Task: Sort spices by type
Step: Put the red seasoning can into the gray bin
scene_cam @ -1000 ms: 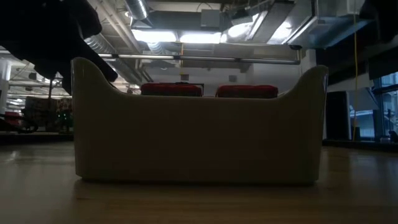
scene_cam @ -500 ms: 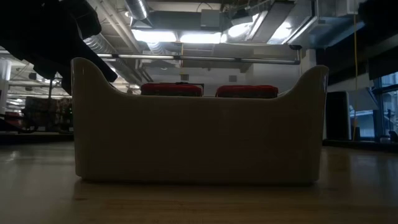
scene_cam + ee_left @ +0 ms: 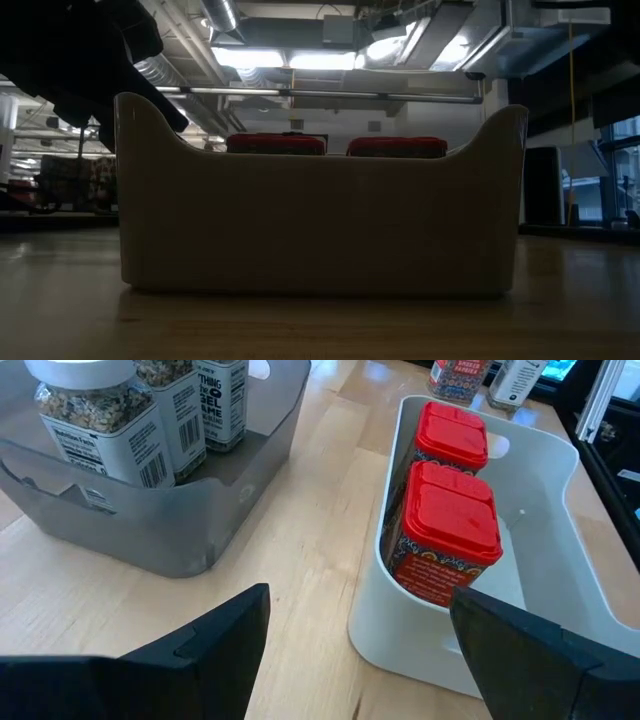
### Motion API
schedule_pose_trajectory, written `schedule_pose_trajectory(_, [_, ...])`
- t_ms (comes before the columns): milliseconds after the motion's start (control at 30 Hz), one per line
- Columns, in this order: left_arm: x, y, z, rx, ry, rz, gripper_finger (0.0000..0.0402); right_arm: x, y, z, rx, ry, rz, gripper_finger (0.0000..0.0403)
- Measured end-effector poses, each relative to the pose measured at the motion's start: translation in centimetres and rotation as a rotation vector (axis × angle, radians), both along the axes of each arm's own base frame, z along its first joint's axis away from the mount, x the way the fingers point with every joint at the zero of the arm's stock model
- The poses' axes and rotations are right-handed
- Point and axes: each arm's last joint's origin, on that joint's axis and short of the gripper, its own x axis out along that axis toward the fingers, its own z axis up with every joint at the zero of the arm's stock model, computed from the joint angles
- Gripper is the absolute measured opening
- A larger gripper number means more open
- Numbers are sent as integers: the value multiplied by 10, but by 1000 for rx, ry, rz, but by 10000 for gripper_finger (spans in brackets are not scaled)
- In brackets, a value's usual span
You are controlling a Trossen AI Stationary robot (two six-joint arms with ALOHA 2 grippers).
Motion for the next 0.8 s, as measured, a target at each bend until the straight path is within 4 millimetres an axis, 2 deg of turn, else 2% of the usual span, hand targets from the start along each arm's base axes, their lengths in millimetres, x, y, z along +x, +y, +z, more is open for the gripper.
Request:
schedule_pose_trajectory(367, [0, 0, 0, 0, 1, 0, 294, -13, 24, -23, 43, -28, -26, 363])
schedule_pose_trajectory(600, [0, 0, 0, 0, 1, 0, 294, -23, 25, -35, -7, 3, -43, 363])
schedule_pose_trajectory(800, [0, 0, 0, 1, 2, 0, 294, -23, 23, -46, -9, -24, -45, 363])
